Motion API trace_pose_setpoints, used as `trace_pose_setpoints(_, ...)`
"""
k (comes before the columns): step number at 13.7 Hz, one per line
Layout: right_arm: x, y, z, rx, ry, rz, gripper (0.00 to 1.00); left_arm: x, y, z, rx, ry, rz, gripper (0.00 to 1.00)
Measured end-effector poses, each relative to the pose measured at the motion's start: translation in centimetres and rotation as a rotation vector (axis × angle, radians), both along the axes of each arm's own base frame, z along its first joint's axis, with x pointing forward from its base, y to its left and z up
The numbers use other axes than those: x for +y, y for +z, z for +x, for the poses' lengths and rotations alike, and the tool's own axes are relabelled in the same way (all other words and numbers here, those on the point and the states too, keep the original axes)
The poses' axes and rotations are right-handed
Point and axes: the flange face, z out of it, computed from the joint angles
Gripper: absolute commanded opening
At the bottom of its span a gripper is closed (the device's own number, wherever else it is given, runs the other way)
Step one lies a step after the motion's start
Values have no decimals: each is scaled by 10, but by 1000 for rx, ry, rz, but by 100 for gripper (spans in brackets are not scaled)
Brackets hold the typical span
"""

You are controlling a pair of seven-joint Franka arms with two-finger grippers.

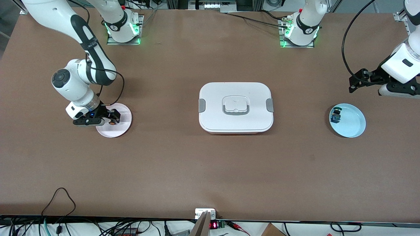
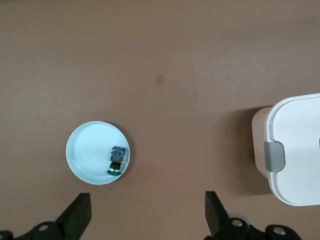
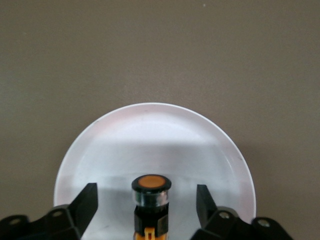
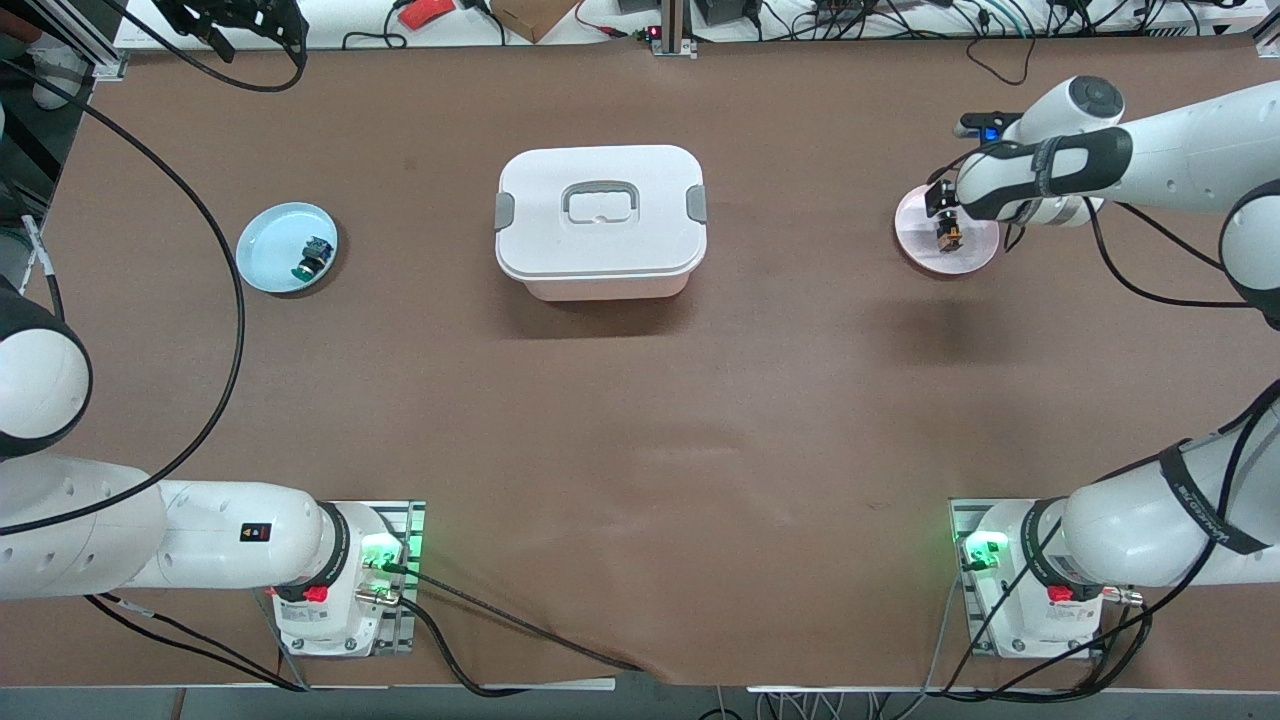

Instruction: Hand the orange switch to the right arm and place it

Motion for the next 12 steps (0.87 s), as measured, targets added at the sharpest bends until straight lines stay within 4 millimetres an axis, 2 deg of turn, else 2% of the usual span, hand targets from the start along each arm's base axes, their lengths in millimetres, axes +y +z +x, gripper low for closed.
trace_pose_setpoints(2,3,37,9,40,13,14,100,1,-1,-4,30,13,0,100)
trace_pose_setpoints(4,7,83,22,90,39,19,100,0,-1,-8,58,21,1,100)
trace_pose_setpoints(7,9,160,38,137,85,-11,100,0,-2,-11,85,26,2,100)
trace_pose_setpoints(12,7,301,36,143,88,-13,100,0,-2,-11,89,36,2,100)
